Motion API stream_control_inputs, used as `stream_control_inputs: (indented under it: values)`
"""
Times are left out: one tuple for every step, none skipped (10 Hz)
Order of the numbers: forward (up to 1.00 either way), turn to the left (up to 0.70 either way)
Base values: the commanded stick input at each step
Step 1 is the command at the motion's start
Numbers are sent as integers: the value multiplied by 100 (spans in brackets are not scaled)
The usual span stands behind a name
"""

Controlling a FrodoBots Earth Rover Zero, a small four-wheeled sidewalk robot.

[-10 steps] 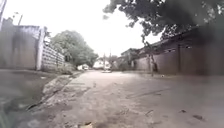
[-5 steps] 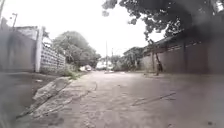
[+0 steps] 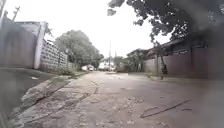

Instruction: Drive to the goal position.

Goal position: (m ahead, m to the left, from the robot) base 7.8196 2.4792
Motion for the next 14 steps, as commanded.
stream_control_inputs:
  values:
    - [70,0]
    - [70,0]
    - [70,0]
    - [70,0]
    - [70,0]
    - [70,0]
    - [70,0]
    - [70,0]
    - [70,0]
    - [70,0]
    - [70,0]
    - [70,0]
    - [70,0]
    - [70,0]
